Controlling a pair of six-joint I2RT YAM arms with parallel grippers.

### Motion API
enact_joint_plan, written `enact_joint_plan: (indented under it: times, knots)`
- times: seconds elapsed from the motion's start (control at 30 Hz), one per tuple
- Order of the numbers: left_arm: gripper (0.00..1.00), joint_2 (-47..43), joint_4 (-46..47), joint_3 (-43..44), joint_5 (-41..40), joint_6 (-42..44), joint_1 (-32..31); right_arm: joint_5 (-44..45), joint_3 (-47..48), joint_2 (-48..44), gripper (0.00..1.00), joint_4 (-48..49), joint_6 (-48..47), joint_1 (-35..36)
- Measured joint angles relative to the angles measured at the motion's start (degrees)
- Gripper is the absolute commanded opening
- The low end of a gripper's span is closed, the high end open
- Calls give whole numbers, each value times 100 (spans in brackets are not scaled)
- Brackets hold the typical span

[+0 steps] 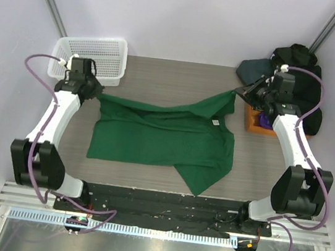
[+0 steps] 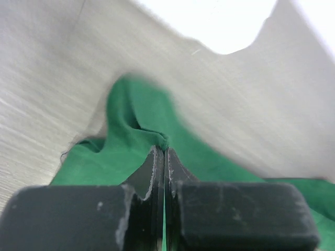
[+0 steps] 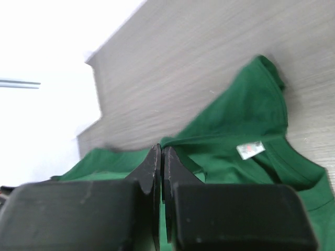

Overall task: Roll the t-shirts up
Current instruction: Flatten out the T-shirt at the center of the board.

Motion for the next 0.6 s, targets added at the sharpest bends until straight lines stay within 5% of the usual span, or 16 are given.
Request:
enact_joint_plan:
  times: [0.2, 0.6]
  knots:
    - [0, -1154, -686, 807, 61, 116, 0, -15, 872, -817, 1, -564, -136, -33]
    - [0, -3123, -2055, 2474, 374, 85, 0, 407, 2481, -3995, 1, -1338, -949, -85]
